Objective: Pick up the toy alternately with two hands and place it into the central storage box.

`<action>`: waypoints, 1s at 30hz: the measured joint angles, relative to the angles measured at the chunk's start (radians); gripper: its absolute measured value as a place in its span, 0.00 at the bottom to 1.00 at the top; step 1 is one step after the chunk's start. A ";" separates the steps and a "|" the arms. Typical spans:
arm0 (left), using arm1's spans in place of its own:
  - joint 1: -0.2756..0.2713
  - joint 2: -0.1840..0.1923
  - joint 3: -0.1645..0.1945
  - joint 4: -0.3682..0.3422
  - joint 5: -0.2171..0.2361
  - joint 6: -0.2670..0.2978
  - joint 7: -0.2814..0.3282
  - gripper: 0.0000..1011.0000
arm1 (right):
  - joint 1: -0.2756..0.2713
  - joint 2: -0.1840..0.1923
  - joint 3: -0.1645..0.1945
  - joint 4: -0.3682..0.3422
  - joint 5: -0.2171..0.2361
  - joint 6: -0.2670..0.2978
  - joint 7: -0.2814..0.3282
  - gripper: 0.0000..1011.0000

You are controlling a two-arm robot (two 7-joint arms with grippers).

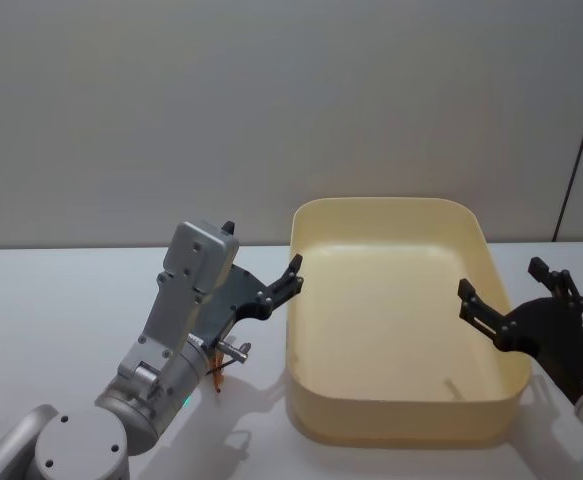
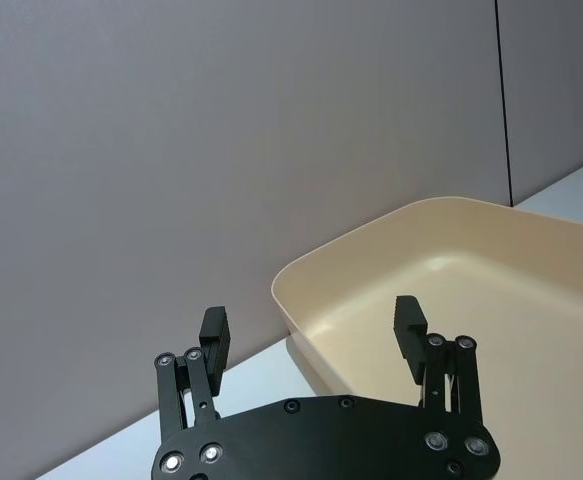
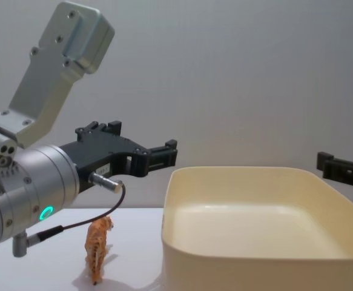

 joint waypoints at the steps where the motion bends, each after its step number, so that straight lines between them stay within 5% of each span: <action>1: 0.000 0.000 0.000 0.000 0.000 0.000 0.000 0.99 | -0.002 0.002 0.001 -0.002 0.000 -0.001 -0.001 0.99; 18: 0.000 0.000 0.000 0.000 0.000 0.000 0.000 0.99 | -0.107 0.079 0.060 -0.085 0.034 -0.009 -0.108 0.99; 30: 0.000 0.000 0.000 0.000 0.000 0.000 0.000 0.99 | -0.177 0.115 0.104 -0.107 0.088 0.039 -0.188 0.99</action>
